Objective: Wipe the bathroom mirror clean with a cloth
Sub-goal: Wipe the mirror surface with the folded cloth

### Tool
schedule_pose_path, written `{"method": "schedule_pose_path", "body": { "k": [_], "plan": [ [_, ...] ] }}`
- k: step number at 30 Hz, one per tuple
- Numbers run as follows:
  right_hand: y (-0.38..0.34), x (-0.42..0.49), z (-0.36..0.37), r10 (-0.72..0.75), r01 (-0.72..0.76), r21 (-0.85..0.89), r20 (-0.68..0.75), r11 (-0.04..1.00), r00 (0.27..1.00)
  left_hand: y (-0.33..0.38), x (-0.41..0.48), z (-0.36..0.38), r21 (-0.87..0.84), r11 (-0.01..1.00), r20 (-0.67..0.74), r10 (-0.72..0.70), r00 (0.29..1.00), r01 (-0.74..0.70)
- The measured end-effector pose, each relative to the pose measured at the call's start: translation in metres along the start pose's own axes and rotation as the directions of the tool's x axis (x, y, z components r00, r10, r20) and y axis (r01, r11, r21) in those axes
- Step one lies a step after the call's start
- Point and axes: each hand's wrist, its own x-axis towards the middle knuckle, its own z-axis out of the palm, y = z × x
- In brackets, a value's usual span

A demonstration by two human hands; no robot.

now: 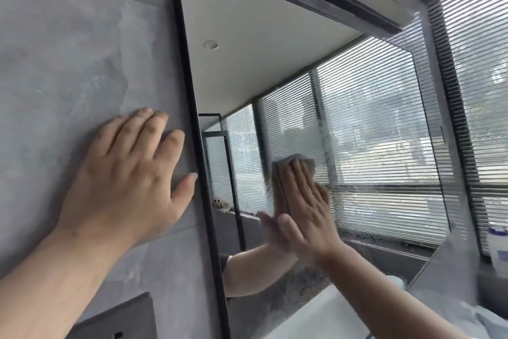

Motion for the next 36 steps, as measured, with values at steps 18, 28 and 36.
{"method": "schedule_pose_path", "body": {
  "k": [18, 28, 36],
  "plan": [
    [-0.051, -0.014, 0.006, -0.098, 0.095, 0.044, 0.069, 0.995, 0.993, 0.001, 0.000, -0.003, 0.012, 1.000, 0.059, -0.002, 0.998, 0.001],
    [0.082, 0.078, 0.002, 0.698, -0.469, 0.620, -0.184, 0.629, 0.692, 0.003, 0.004, 0.001, 0.024, 0.992, 0.132, 0.116, 0.984, -0.120],
    [0.136, 0.095, 0.002, 0.839, -0.566, 0.656, -0.201, 0.499, 0.506, 0.003, 0.005, 0.003, 0.012, 0.989, 0.148, 0.142, 0.979, -0.146]
  ]
}}
